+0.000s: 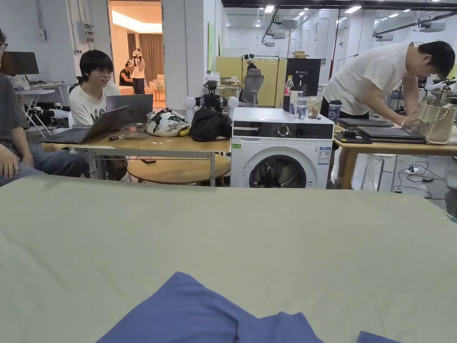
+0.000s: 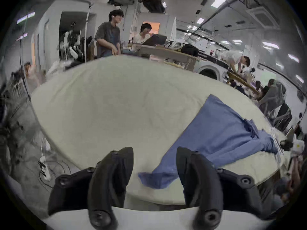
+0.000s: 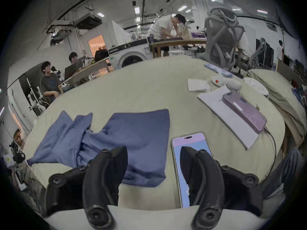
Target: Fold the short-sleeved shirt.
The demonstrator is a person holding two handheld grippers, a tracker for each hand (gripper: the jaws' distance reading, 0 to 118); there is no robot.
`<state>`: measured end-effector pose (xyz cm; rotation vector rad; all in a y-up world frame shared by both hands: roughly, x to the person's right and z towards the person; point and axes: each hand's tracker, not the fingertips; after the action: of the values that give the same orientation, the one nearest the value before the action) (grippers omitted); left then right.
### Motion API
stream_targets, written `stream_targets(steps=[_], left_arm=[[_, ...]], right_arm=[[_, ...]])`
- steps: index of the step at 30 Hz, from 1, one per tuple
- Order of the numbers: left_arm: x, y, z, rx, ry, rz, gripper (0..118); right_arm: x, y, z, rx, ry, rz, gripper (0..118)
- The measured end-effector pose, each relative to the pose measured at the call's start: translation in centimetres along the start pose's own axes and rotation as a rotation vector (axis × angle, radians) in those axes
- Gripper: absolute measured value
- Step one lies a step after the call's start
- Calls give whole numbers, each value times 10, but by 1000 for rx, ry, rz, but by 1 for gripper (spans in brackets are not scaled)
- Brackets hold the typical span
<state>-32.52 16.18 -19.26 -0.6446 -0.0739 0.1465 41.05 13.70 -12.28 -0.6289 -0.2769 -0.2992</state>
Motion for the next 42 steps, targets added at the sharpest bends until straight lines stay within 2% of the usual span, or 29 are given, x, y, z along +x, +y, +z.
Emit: stream_targets(steps=[3, 7, 10, 12, 13, 14, 15, 16, 17, 18, 19, 20, 24, 30, 34, 38, 39, 40, 41, 42], left_arm=[[13, 15, 9, 102, -37, -45, 54], [65, 38, 18, 180, -56, -164, 54], [98, 48, 22, 224, -131, -228, 53], [115, 50, 23, 252, -199, -236, 53], [125, 51, 23, 251, -232, -232, 46], [131, 50, 19, 247, -259, -232, 35], [137, 50, 17, 248, -269, -247, 30], [143, 50, 14, 244, -286, -250, 24], [147, 50, 12, 239, -299, -250, 24], [150, 50, 4, 231, -309, -247, 7], [152, 49, 1, 231, -310, -249, 0], [154, 48, 0, 233, -312, -250, 0], [157, 49, -9, 186, -351, -238, 0], [139, 40, -9, 175, -324, -194, 0], [90, 26, 5, 160, -222, -111, 0], [30, 8, 16, 116, -132, 33, 0], [19, 4, 16, 105, -99, 53, 6], [9, -1, 13, 91, -73, 66, 33], [0, -6, 10, 82, -58, 74, 50], [-7, -10, 3, 57, -52, 84, 53]], right_arm=[[-14, 4, 18, 73, 13, 40, 67], [-54, 12, 36, 148, 59, 132, 67], [-79, 10, 44, 176, 84, 157, 67], [-92, 5, 48, 193, 134, 156, 66], [-98, 2, 48, 198, 149, 154, 56], [-103, -1, 47, 206, 158, 158, 42], [-108, -2, 46, 210, 167, 165, 23], [-113, -3, 43, 204, 177, 173, 18], [-116, -4, 38, 197, 182, 177, 18], [-120, -5, 36, 193, 182, 180, 9], [-122, -6, 35, 190, 184, 183, 4], [-122, -7, 34, 185, 190, 184, 0], [-124, -8, 31, 160, 207, 178, 0], [-120, -3, 23, 131, 229, 183, 0], [-121, -1, 22, 125, 234, 209, 0], [-122, -6, 15, 93, 281, 176, 0], [-122, -8, 13, 84, 291, 167, 0], [-123, -10, 11, 73, 300, 156, 0], [-124, -11, 7, 61, 308, 148, 0], [-126, -13, 6, 54, 312, 144, 0]])
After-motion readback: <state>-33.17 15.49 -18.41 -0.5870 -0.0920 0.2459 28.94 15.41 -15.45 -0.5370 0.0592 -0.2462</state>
